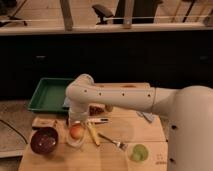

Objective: Place apple in paper cup

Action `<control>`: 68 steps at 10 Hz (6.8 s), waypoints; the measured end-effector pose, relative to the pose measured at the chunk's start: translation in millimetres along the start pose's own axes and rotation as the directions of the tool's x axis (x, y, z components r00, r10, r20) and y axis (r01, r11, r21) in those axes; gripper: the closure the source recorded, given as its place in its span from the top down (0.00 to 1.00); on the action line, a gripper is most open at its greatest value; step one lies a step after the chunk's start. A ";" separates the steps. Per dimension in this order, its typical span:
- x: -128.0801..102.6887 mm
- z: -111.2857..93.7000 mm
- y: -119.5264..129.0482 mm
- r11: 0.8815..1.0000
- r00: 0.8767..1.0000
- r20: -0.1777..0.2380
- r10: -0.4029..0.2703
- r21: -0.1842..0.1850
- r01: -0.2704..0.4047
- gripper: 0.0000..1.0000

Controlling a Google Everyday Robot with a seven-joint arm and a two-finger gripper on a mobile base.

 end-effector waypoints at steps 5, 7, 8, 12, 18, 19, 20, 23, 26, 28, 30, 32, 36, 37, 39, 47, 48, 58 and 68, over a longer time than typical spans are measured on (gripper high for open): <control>1.6 -0.3 0.3 1.000 1.000 0.018 -0.026 0.002 0.026 0.15; 1.7 0.1 0.6 0.999 0.999 0.028 -0.035 0.001 0.035 0.13; 1.9 -0.3 1.0 0.999 0.999 0.032 -0.039 0.001 0.039 0.09; 0.5 0.7 1.0 0.999 0.997 0.048 -0.052 0.007 0.052 0.05; 1.0 0.7 0.8 0.998 0.996 0.068 -0.064 0.014 0.063 0.13; 1.5 0.8 0.8 0.998 0.995 0.072 -0.066 0.014 0.065 0.16; 1.7 0.8 0.6 0.998 0.995 0.076 -0.067 0.014 0.067 0.20; 2.8 0.8 -0.6 0.997 0.994 0.085 -0.070 0.017 0.069 0.23; 4.2 0.8 -0.6 0.997 0.993 0.095 -0.070 0.019 0.068 0.16; 5.0 1.0 -2.0 0.997 0.993 0.099 -0.070 0.023 0.068 0.20; 5.8 1.4 -2.1 0.997 0.992 0.105 -0.069 0.026 0.067 0.24; 6.3 1.5 -2.7 0.997 0.992 0.109 -0.067 0.031 0.064 0.18; 7.5 1.7 -2.9 0.998 0.991 0.120 -0.064 0.037 0.060 0.24; 7.4 1.7 -2.9 0.998 0.990 0.122 -0.064 0.038 0.059 0.24; 7.9 2.1 -3.5 0.997 0.990 0.127 -0.064 0.044 0.059 0.33; 7.1 2.1 -2.3 0.997 0.985 0.162 -0.059 0.068 0.049 0.10; 6.7 2.3 -2.9 0.996 0.984 0.165 -0.061 0.070 0.050 0.13; 7.8 0.5 -1.3 0.998 0.986 0.160 -0.050 0.052 0.042 0.80; 10.3 1.0 2.5 0.995 0.983 0.169 -0.075 0.072 0.064 0.80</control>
